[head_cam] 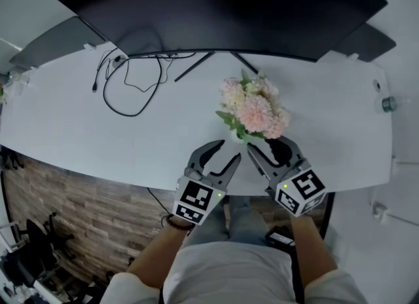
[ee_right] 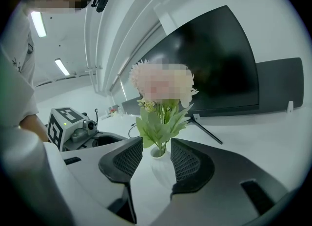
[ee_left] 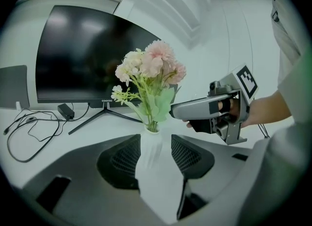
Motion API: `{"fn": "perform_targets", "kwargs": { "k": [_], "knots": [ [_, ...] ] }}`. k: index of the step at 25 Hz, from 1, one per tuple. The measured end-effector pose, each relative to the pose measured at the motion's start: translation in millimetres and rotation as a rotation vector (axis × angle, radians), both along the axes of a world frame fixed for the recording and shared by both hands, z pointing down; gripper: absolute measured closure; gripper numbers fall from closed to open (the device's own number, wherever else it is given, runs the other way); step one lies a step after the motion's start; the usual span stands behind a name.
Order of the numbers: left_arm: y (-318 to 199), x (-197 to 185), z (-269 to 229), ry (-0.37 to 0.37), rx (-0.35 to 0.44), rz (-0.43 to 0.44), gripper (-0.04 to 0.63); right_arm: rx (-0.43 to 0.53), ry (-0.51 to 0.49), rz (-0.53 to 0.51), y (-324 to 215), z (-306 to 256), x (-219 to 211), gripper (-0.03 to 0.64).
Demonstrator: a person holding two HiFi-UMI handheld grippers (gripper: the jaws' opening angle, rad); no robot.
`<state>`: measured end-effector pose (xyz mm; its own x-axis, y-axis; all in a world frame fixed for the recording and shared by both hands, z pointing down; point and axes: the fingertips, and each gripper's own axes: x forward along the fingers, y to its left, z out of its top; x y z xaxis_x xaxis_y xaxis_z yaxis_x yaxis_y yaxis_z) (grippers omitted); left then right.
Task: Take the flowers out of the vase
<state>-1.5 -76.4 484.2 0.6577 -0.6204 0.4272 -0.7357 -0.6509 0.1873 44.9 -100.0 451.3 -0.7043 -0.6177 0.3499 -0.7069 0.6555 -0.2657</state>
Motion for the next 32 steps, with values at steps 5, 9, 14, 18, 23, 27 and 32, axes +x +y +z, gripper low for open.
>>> {"fn": "perform_targets", "kwargs": {
  "k": [5, 9, 14, 18, 23, 27, 32],
  "knots": [
    [-6, 3, 11, 0.000, -0.013, 0.004, 0.377, -0.003, 0.004, -0.009, -8, 7, -4, 0.410],
    [-10, 8, 16, 0.005, -0.013, 0.009, 0.368, -0.004, -0.005, -0.026, -13, 11, -9, 0.405],
    [-18, 12, 22, 0.009, -0.010, 0.021, 0.350, 0.001, -0.015, -0.042, -19, 14, -20, 0.405],
    [-23, 17, 29, 0.000, -0.015, 0.037, 0.333, -0.003, -0.021, -0.023, -24, 18, -22, 0.405],
    [-30, 22, 33, -0.002, -0.016, 0.045, 0.328, -0.008, -0.023, -0.015, -30, 22, -22, 0.405],
    [-36, 28, 33, -0.001, -0.013, 0.057, 0.327, -0.013, -0.038, -0.009, -32, 23, -23, 0.405],
    [-41, 32, 35, -0.005, -0.004, 0.067, 0.328, 0.035, -0.034, -0.005, -34, 18, -24, 0.479]
  ]
}}
